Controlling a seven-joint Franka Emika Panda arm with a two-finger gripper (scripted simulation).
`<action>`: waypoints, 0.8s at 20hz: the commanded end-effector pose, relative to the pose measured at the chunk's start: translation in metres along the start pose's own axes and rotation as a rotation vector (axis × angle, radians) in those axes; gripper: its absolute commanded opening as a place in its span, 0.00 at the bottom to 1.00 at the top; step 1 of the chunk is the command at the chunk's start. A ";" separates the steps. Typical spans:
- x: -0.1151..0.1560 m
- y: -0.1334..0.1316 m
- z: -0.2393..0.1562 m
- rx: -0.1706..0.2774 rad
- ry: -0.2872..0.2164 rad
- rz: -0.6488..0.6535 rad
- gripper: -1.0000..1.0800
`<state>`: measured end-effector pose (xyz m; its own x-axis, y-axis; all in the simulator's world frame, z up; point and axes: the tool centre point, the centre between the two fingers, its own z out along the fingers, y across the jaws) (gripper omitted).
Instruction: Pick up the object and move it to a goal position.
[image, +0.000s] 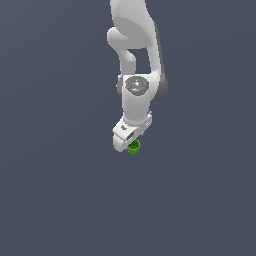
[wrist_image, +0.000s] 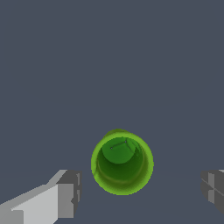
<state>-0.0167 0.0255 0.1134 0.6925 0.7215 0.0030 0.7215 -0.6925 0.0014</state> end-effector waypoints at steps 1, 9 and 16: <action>-0.002 -0.002 0.005 0.000 -0.001 -0.073 0.96; -0.006 -0.008 0.016 0.001 -0.003 -0.234 0.96; -0.007 -0.010 0.021 0.002 -0.003 -0.293 0.96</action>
<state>-0.0283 0.0270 0.0934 0.4631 0.8863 -0.0002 0.8863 -0.4631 -0.0001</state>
